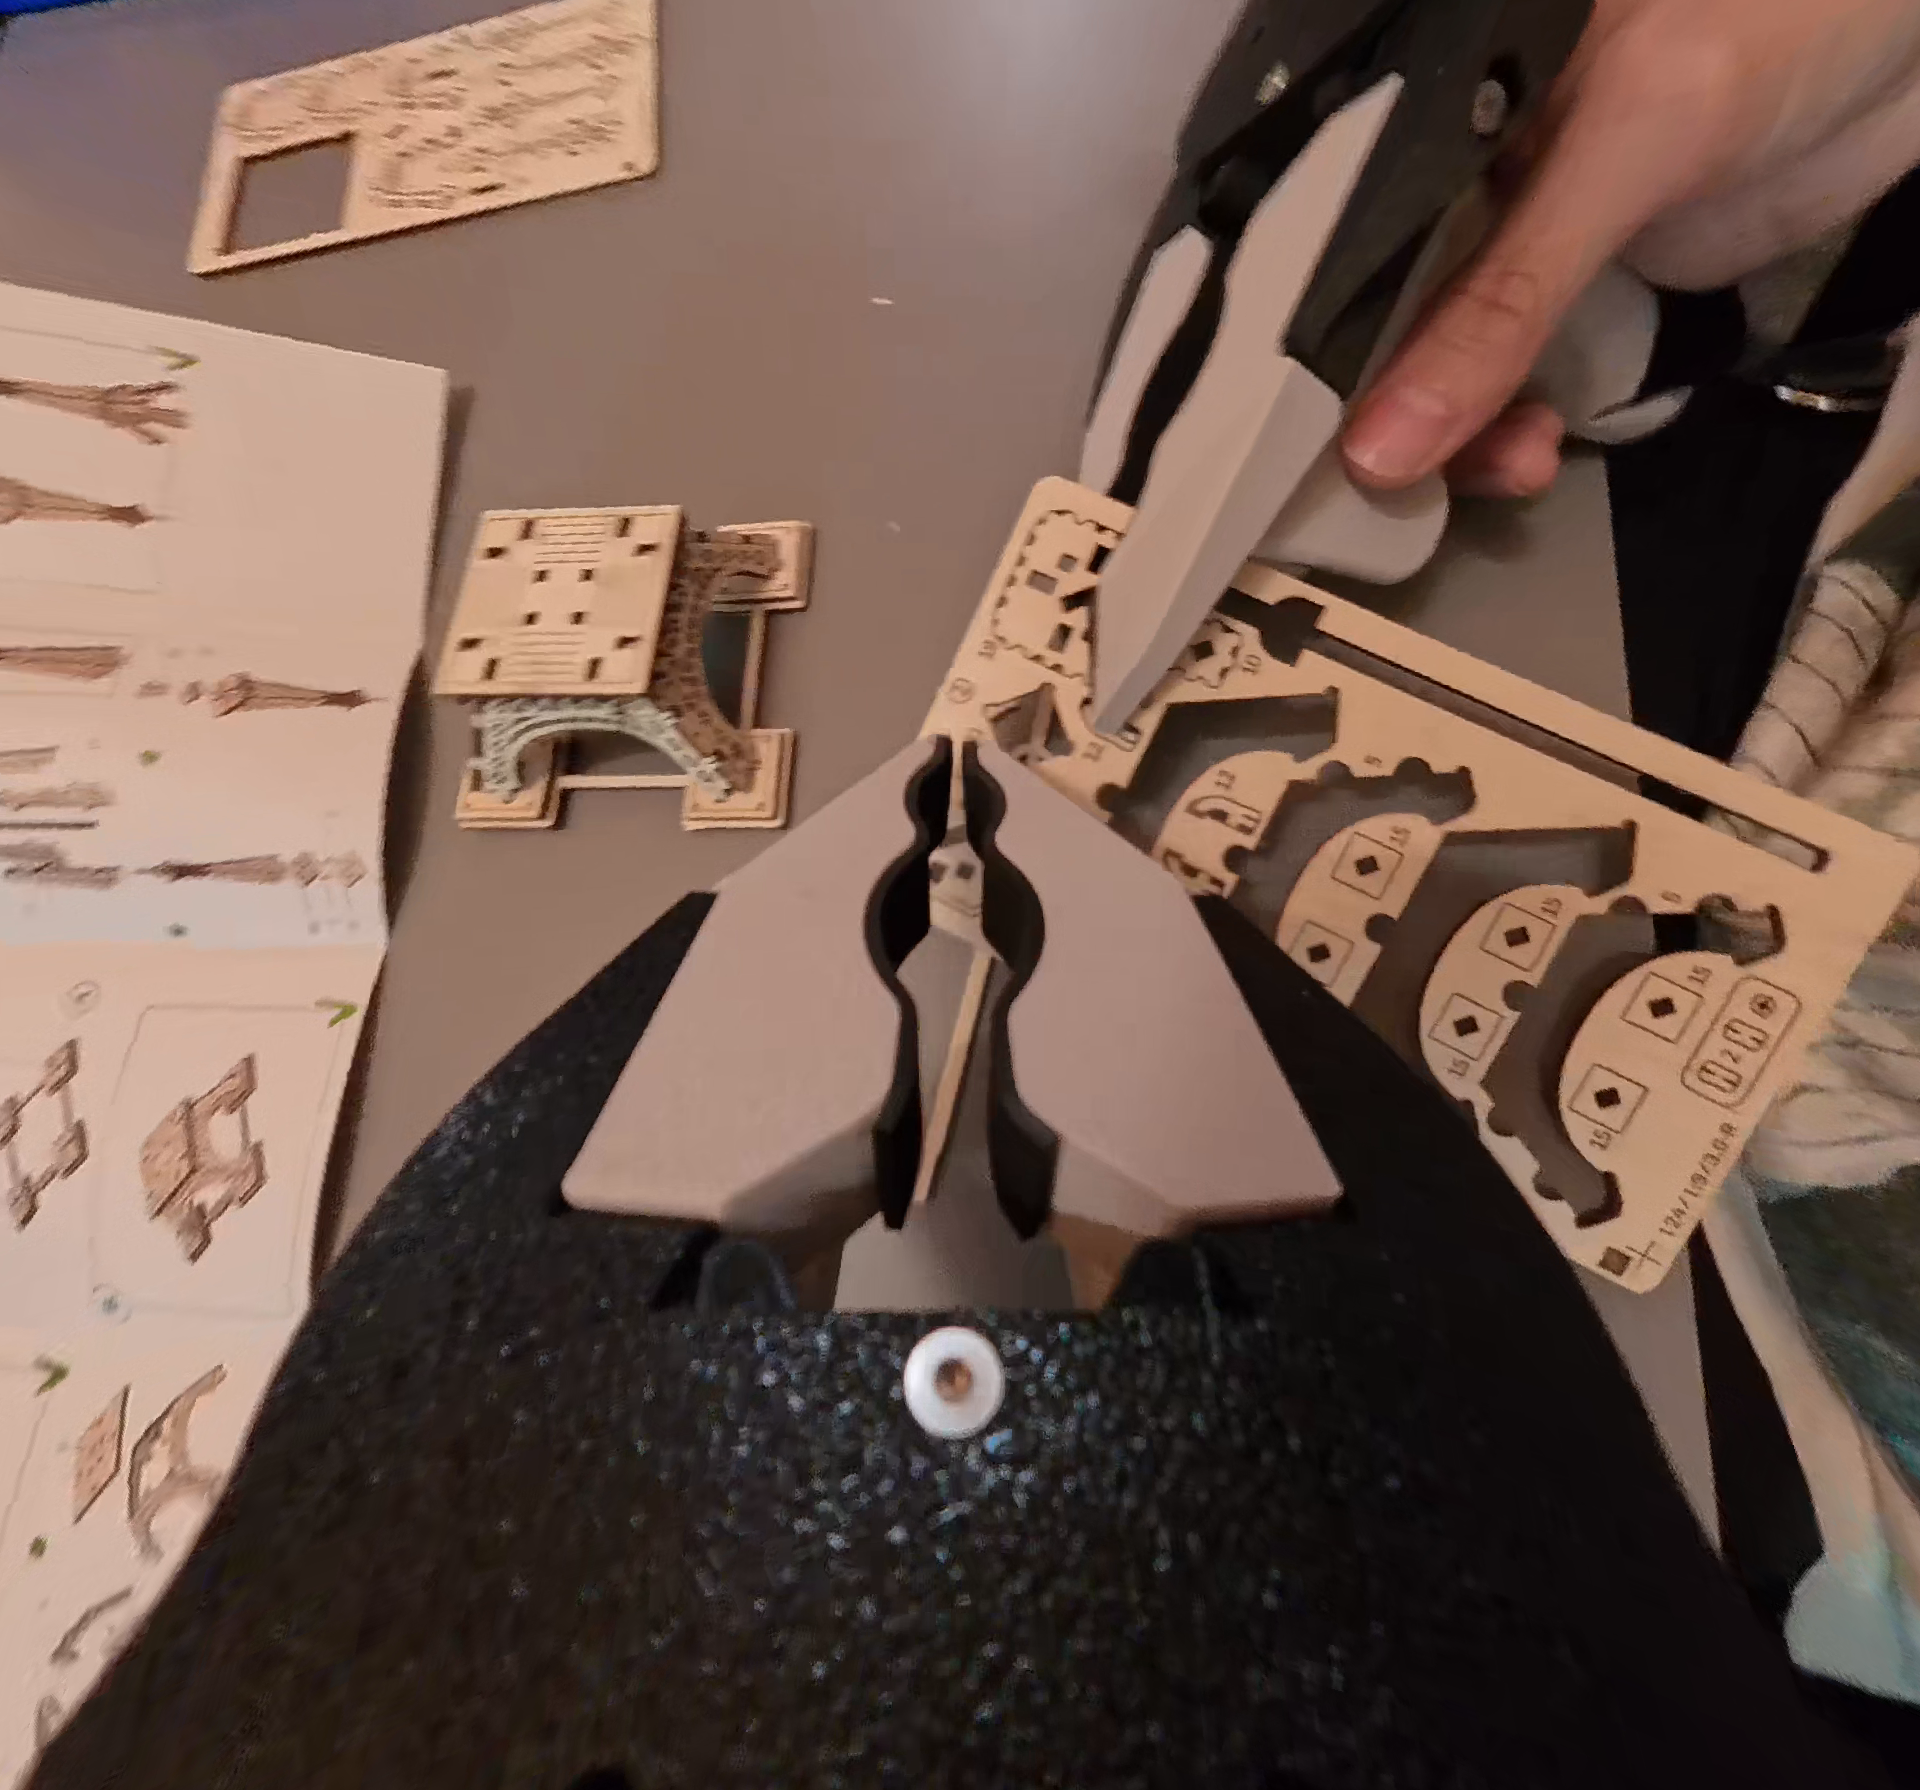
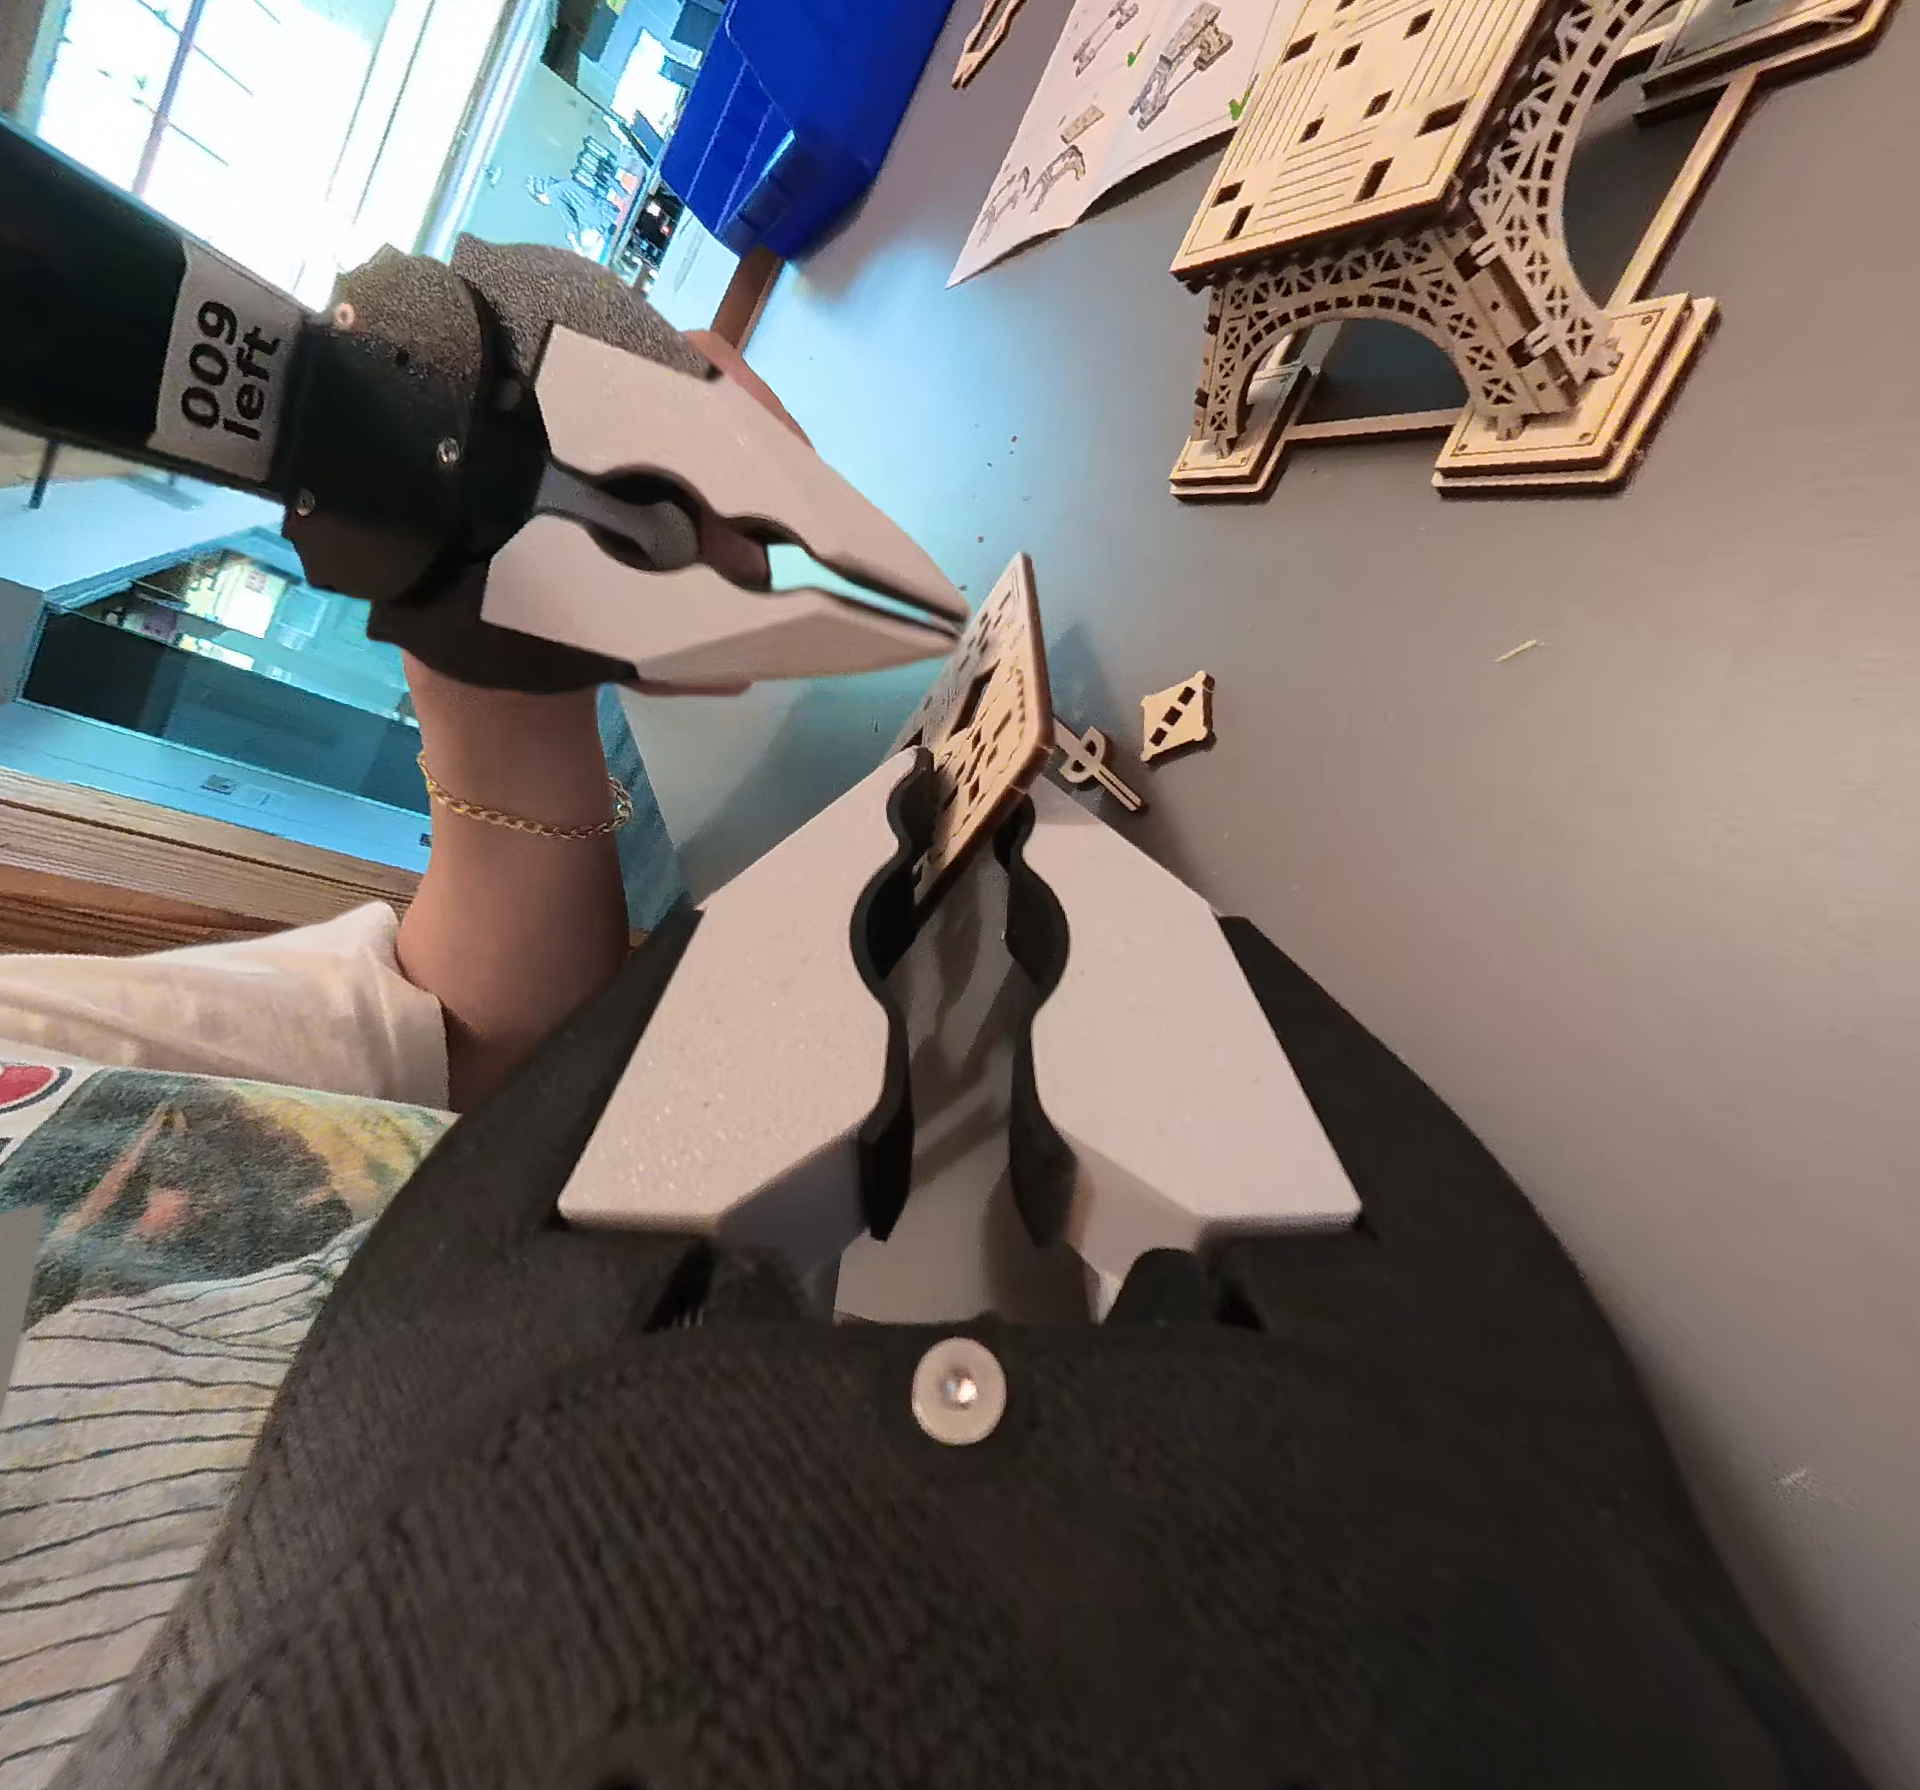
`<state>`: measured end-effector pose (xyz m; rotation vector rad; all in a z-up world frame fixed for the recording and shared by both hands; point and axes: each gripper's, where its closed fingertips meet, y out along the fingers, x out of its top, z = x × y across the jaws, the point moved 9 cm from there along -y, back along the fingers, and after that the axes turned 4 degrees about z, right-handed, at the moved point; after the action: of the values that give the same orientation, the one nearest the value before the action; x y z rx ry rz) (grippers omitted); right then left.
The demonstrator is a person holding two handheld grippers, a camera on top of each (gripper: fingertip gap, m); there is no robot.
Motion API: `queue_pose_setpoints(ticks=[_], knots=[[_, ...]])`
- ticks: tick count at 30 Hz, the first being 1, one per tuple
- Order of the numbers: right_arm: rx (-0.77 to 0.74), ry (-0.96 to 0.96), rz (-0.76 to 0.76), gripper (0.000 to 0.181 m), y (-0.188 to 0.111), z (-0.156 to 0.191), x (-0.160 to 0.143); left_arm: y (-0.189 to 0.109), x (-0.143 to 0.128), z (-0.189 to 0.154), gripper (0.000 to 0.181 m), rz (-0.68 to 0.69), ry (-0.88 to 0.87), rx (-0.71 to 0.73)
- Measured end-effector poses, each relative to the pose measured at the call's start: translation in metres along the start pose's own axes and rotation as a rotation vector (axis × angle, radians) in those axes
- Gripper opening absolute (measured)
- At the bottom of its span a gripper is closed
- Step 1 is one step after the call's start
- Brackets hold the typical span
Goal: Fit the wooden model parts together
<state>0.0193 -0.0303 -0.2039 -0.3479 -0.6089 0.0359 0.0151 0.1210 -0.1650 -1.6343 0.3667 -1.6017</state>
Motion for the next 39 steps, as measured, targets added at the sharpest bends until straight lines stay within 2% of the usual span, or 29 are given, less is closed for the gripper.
queue_pose_setpoints(ticks=[3, 6, 9, 12, 15, 16, 19, 28, 33, 37, 39], knots=[[0.023, 0.003, -0.020, 0.007, -0.002, 0.001, 0.001, -0.012, -0.004, 0.011, 0.003, -0.070, -0.116, 0.031], [0.084, 0.013, -0.050, 0.005, -0.005, 0.002, 0.003, -0.021, -0.012, 0.019, 0.018, -0.160, -0.285, 0.022], [0.164, 0.044, -0.114, 0.002, -0.012, 0.002, 0.006, -0.025, -0.021, 0.020, 0.031, -0.272, -0.476, -0.110], [0.232, 0.081, -0.168, 0.001, -0.019, 0.001, 0.009, -0.019, -0.026, 0.017, 0.031, -0.347, -0.614, -0.287], [0.266, 0.077, -0.172, 0.000, -0.020, 0.002, 0.009, -0.009, -0.025, 0.012, 0.022, -0.380, -0.653, -0.413], [0.268, 0.070, -0.165, 0.001, -0.020, 0.003, 0.009, -0.006, -0.024, 0.010, 0.013, -0.385, -0.645, -0.432], [0.234, 0.067, -0.191, 0.006, -0.022, 0.001, 0.009, -0.006, -0.023, 0.011, 0.008, -0.438, -0.654, -0.450], [0.232, 0.024, -0.169, 0.010, -0.019, 0.005, 0.007, -0.020, -0.031, 0.021, 0.001, -0.580, -0.763, -0.519], [0.214, 0.016, -0.190, 0.022, -0.020, 0.005, 0.008, -0.020, -0.031, 0.021, 0.000, -0.592, -0.767, -0.556], [0.233, -0.004, -0.220, 0.003, -0.019, 0.007, 0.010, -0.018, -0.031, 0.021, 0.000, -0.583, -0.771, -0.558], [0.245, -0.007, -0.217, 0.001, -0.018, 0.007, 0.011, -0.017, -0.033, 0.023, 0.003, -0.561, -0.782, -0.536]])
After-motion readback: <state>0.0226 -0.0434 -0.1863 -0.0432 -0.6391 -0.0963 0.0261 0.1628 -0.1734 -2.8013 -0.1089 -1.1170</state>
